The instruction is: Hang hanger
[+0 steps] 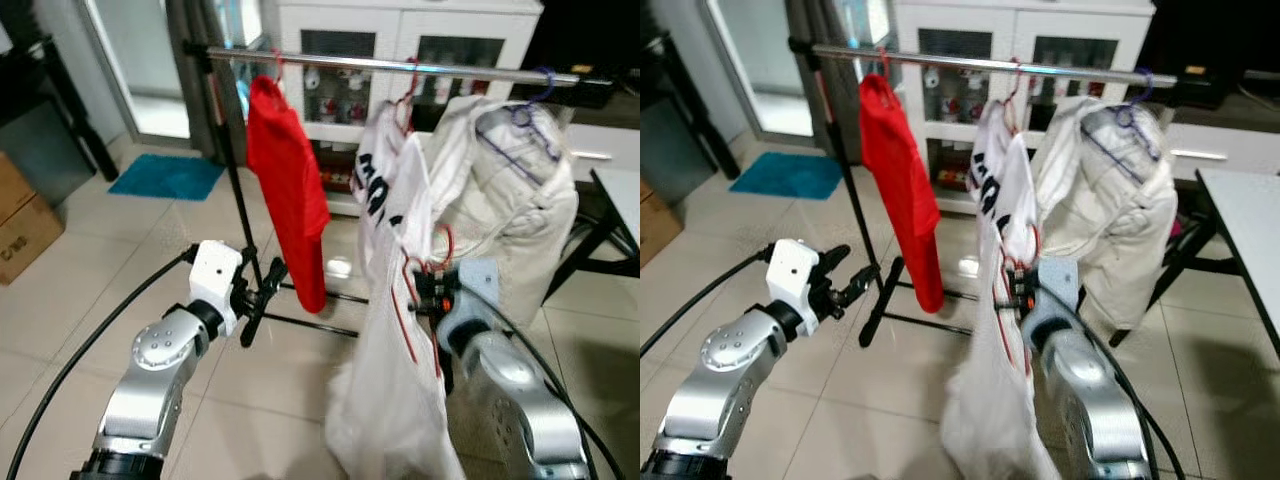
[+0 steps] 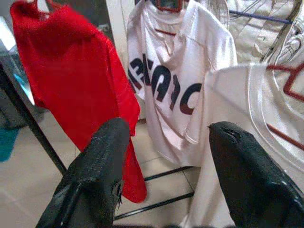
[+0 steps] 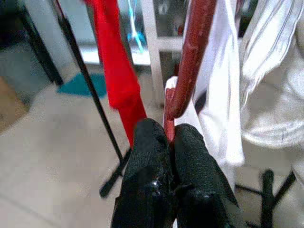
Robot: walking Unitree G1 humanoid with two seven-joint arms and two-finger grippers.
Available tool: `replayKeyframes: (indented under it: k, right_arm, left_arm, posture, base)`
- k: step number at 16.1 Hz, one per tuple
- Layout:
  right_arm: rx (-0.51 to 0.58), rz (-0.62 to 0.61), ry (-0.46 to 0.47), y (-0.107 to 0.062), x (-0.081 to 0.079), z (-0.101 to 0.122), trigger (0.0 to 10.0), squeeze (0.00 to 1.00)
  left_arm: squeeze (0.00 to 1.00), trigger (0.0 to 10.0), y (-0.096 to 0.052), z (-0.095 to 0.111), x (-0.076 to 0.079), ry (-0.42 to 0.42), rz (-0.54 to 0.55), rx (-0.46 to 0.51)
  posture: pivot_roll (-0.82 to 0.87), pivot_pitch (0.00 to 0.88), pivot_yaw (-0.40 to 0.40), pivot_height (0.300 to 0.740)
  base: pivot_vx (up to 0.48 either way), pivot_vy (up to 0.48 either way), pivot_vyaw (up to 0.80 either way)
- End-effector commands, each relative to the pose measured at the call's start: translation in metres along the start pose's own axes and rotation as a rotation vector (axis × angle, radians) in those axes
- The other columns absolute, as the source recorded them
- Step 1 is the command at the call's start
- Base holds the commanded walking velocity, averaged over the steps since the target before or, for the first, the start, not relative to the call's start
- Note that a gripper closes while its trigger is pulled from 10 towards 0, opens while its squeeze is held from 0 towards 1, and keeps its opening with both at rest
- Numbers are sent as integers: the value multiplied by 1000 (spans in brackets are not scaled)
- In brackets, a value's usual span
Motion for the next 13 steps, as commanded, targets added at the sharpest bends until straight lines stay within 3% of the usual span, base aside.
replayKeyframes:
  k: [1, 3, 7, 13]
  right_arm:
    - [74, 58, 6, 1, -14, 21, 10000, 0]
    - [77, 105, -71, 4, -25, 24, 10000, 0]
    - [54, 100, -46, 5, -28, 15, 10000, 0]
    - [89, 59, -86, 9, -27, 24, 10000, 0]
  left_arm:
    - [0, 10000, 1, 10, -5, 24, 13, 20]
    - [0, 10000, -1, 13, -13, 31, 33, 23]
    - [0, 10000, 0, 16, -17, 38, 53, 27]
    - [0, 10000, -4, 19, -19, 72, 49, 10]
  posture:
    - [-91, 0, 70, 740]
    - [-80, 0, 58, 740]
    - [-75, 0, 63, 740]
    - [-56, 0, 45, 740]
  base:
    - [274, 0, 0]
    - [283, 0, 0]
    - [325, 0, 591]
    - [322, 0, 0]
Point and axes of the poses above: a point about 5 cm out from each wrist's last joint towards the gripper, its own y axis pointing out of the wrist towards the gripper, its own z axis along the axis of the wrist's last joint, x = y × z, the point moved 1 cm from there along y, pointing out of the wrist towards the gripper, and after that the axes turned 14 degrees about y, right-handed, at the moved point
